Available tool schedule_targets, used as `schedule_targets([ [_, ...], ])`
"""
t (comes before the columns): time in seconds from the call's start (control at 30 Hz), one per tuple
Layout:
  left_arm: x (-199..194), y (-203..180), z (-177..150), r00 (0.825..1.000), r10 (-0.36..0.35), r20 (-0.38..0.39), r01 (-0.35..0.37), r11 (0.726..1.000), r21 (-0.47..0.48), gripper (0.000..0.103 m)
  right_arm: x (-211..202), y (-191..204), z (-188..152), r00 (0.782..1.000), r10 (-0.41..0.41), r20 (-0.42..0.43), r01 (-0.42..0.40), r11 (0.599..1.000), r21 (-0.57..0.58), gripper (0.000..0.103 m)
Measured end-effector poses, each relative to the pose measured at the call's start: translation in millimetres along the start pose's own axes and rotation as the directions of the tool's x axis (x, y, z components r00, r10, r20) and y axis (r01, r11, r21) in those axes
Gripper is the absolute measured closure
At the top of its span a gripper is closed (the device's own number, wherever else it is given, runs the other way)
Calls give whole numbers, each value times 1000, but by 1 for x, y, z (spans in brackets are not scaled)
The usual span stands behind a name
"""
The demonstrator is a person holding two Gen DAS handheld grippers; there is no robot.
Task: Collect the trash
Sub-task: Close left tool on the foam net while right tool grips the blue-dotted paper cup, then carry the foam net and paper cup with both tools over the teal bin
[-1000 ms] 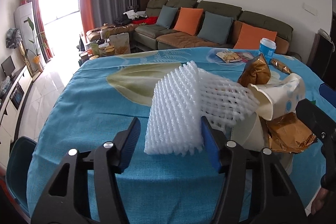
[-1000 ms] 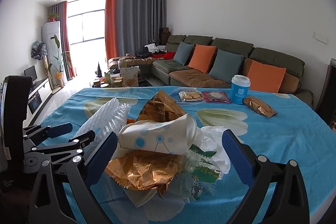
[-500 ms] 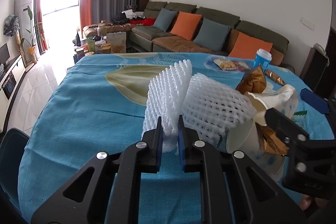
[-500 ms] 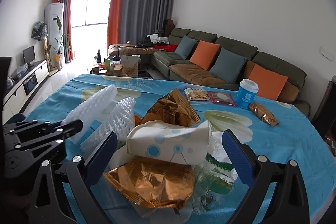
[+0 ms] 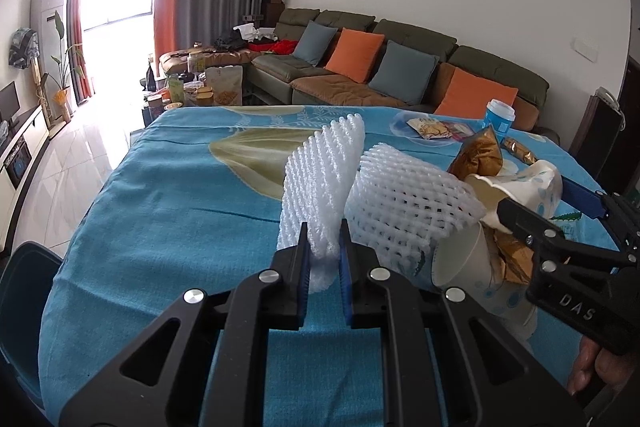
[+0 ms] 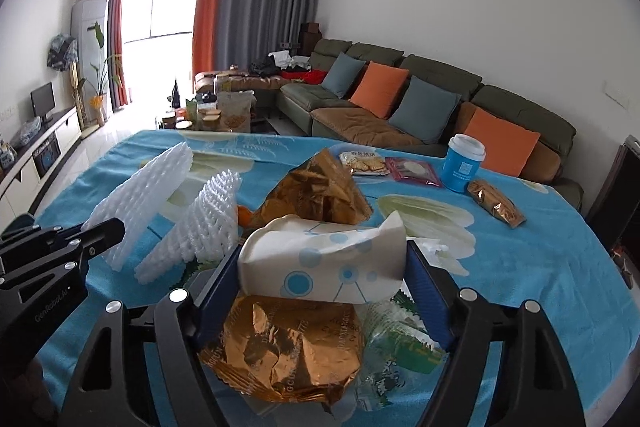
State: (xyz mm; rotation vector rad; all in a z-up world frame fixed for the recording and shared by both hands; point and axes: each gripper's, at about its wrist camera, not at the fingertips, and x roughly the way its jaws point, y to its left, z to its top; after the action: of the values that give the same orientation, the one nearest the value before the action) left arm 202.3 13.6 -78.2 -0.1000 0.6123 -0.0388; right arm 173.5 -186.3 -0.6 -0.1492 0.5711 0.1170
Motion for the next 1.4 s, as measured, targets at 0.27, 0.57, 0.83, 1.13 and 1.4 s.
schedule_targets([
  [0.27, -27, 1, 3, 998, 0, 61, 0, 1000, 2, 90, -29, -5, 8, 995, 23, 96, -25, 999, 20, 27],
  [0.57, -72, 7, 0, 991, 32, 131, -33, 999, 7, 90, -59, 10, 14, 977, 100, 187, -99, 995, -13, 27],
  [0.83, -121, 32, -6, 975, 115, 193, -109, 993, -43, 90, -78, 42, 29, 940, 232, 249, -217, 972, -87, 27],
  [1.13, -167, 82, -17, 940, 263, 216, -240, 962, -128, 90, -78, 85, 45, 879, 415, 236, -385, 908, -164, 27],
  [1.4, -210, 128, -30, 896, 390, 211, -348, 914, -210, 90, -77, 136, 54, 809, 561, 177, -518, 821, -239, 27],
])
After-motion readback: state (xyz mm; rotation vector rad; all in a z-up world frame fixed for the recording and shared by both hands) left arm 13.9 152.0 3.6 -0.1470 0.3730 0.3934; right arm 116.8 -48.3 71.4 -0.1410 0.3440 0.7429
